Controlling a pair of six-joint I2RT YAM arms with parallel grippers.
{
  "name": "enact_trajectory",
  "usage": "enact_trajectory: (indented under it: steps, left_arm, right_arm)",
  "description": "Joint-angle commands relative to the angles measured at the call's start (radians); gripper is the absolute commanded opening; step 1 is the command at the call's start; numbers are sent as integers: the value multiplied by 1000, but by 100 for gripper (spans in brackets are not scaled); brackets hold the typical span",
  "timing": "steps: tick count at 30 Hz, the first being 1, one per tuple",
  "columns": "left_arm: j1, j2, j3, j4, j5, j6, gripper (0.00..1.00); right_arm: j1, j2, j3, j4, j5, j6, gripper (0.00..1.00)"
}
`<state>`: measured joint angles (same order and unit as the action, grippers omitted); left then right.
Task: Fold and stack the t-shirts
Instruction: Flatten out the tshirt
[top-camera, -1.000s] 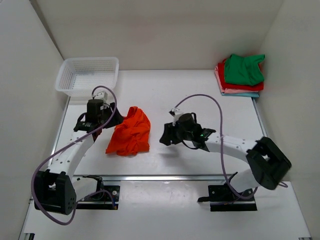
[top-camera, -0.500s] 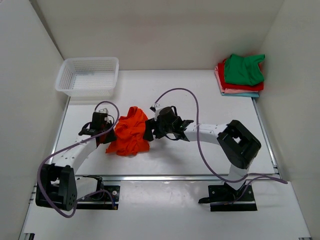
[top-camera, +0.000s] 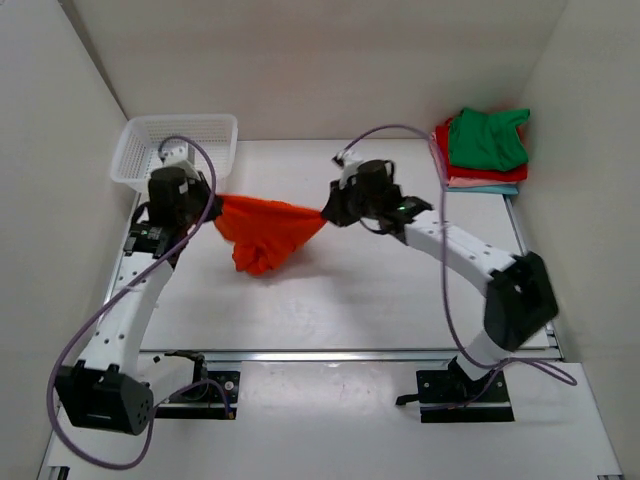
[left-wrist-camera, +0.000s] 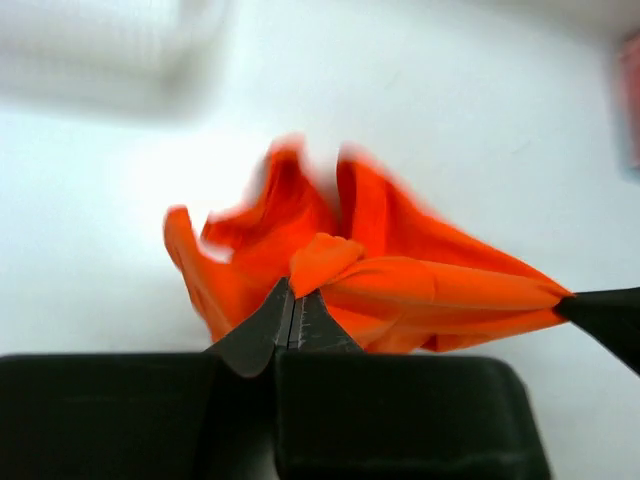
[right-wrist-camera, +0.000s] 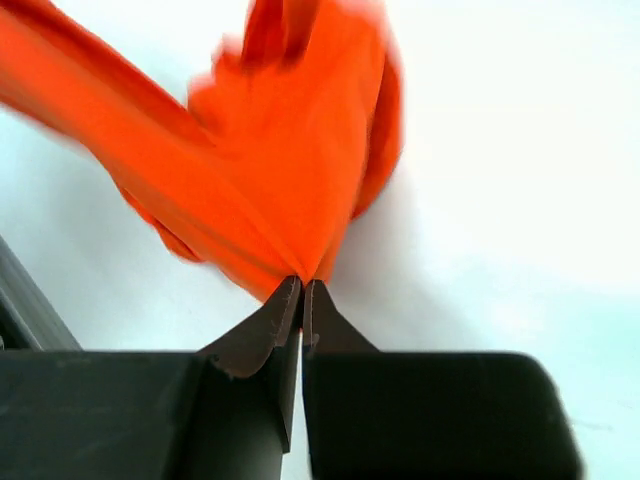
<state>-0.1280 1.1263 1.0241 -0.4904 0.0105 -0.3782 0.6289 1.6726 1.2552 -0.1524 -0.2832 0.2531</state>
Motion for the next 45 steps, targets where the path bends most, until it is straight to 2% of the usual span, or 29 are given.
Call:
enact_trajectory:
  steps: [1, 3, 8, 11, 14, 16, 20, 23, 24, 25, 26, 29, 30, 32, 33, 36, 40, 43, 45]
  left_arm:
    - [-8, -98, 187, 7, 20, 48, 0]
    - [-30, -126, 261, 12, 81, 61, 0]
    - [-33, -192, 445, 23, 111, 45, 0]
    - [-38, -210, 546, 9, 117, 38, 0]
    - [-45, -192, 587, 6, 144, 16, 0]
    - [-36, -184, 556, 30, 147, 9, 0]
    - [-25, -148, 376, 70, 146, -37, 0]
    - [2, -102, 207, 133, 143, -82, 0]
    - [14, -39, 101, 156, 146, -90, 0]
    - [22, -16, 59, 159, 154, -87, 0]
    - [16, -8, 13, 168, 157, -82, 0]
    - [21, -31, -83, 219, 112, -91, 0]
    - [24, -39, -103, 219, 108, -93, 0]
    - [31, -46, -107, 211, 101, -79, 0]
    - [33, -48, -102, 193, 100, -73, 0]
    - [30, -63, -108, 176, 97, -47, 0]
    - [31, -114, -147, 182, 98, -70, 0]
    - [36, -129, -176, 187, 114, -71, 0]
    - [36, -140, -185, 187, 120, -80, 0]
  right_arm:
    - [-83, -274, 56, -81, 140, -107, 0]
    - [-122, -379, 44, -90, 176, -141, 0]
    - [-166, -589, 81, -144, 228, -204, 0]
    - [-189, -646, 141, -173, 240, -218, 0]
    - [-276, -642, 203, -174, 146, -199, 0]
    - [-342, -605, 223, -173, 58, -189, 0]
    - [-304, -453, 247, -173, 68, -247, 0]
    - [-299, -274, 301, -177, 62, -300, 0]
    - [-260, -166, 338, -221, 160, -323, 8]
    - [-247, -143, 304, -229, 162, -331, 23]
    - [-215, -149, 282, -219, 158, -316, 28]
    - [-60, -241, -70, -89, 133, -209, 22]
    - [-32, -281, -200, -22, 141, -195, 24]
    - [57, -300, -342, 20, 176, -118, 31]
    - [90, -289, -364, 31, 174, -106, 35]
    - [103, -268, -471, 16, 161, -26, 39]
    - [130, -281, -566, 27, 174, 26, 59]
    - [131, -251, -583, 57, 147, 22, 63]
    - [135, -205, -571, 65, 144, 17, 61]
